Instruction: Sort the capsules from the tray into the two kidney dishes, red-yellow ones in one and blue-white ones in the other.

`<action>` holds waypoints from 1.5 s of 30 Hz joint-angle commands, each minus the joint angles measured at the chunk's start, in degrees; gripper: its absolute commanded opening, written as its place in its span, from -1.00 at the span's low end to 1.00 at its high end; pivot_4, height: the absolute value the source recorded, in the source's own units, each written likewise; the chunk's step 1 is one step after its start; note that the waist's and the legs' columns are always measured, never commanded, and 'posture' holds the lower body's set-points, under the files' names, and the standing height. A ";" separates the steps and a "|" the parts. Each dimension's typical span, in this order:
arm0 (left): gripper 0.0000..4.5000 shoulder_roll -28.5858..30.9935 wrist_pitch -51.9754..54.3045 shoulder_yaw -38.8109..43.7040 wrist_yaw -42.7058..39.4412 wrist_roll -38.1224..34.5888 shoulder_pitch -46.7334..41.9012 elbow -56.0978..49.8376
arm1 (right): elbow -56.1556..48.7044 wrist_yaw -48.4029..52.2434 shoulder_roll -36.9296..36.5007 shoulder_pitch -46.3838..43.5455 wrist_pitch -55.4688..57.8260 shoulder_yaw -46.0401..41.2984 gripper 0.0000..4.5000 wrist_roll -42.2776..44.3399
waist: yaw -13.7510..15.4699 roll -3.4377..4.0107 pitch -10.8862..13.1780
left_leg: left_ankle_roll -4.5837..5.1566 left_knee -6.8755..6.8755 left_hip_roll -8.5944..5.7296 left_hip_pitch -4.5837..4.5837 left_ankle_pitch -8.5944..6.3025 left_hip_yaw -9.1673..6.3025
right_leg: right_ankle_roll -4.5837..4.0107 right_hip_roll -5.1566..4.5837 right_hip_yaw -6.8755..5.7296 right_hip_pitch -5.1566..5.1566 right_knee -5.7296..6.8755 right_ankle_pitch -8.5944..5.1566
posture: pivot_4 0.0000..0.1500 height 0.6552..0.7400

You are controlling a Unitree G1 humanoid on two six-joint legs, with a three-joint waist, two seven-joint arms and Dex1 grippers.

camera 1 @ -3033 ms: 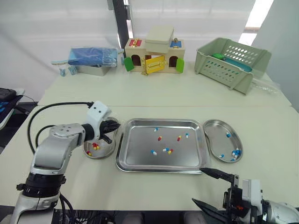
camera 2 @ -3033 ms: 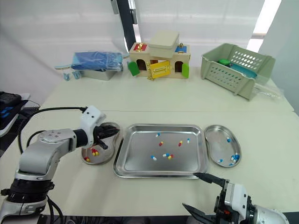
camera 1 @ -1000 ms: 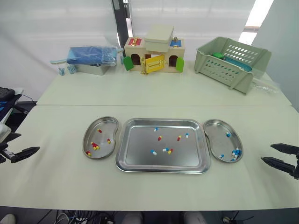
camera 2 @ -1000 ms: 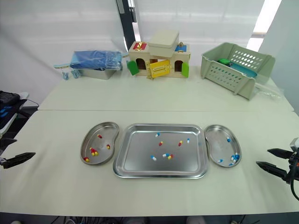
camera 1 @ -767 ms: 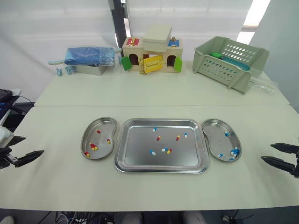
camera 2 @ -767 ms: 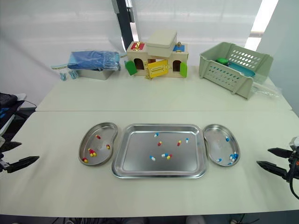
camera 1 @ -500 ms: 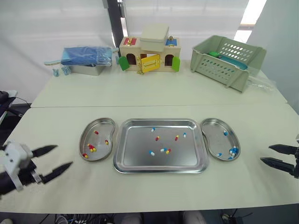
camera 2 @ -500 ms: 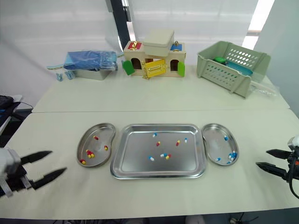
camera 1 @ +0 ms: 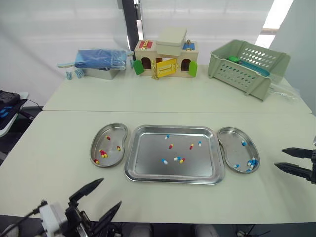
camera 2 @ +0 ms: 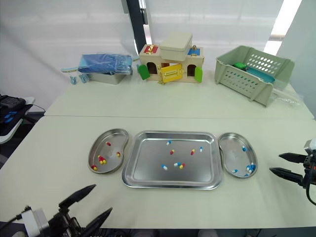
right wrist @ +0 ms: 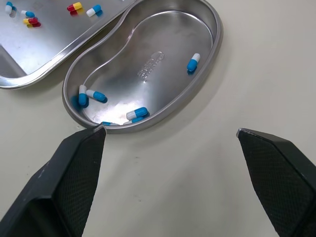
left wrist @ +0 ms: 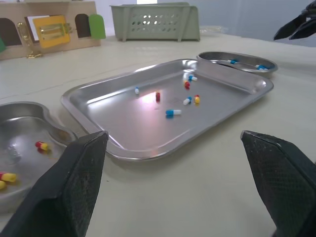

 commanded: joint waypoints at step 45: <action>1.00 3.69 -15.40 -11.08 11.94 2.50 -1.73 4.42 | -29.73 -39.69 37.59 -41.28 33.27 63.54 0.13 -15.65 | -0.67 0.32 -0.26 | 0.01 -0.01 -0.06 -0.46 0.00 -0.44 | -0.04 0.08 -0.13 -0.71 0.22 -0.01 | 1.00 1.00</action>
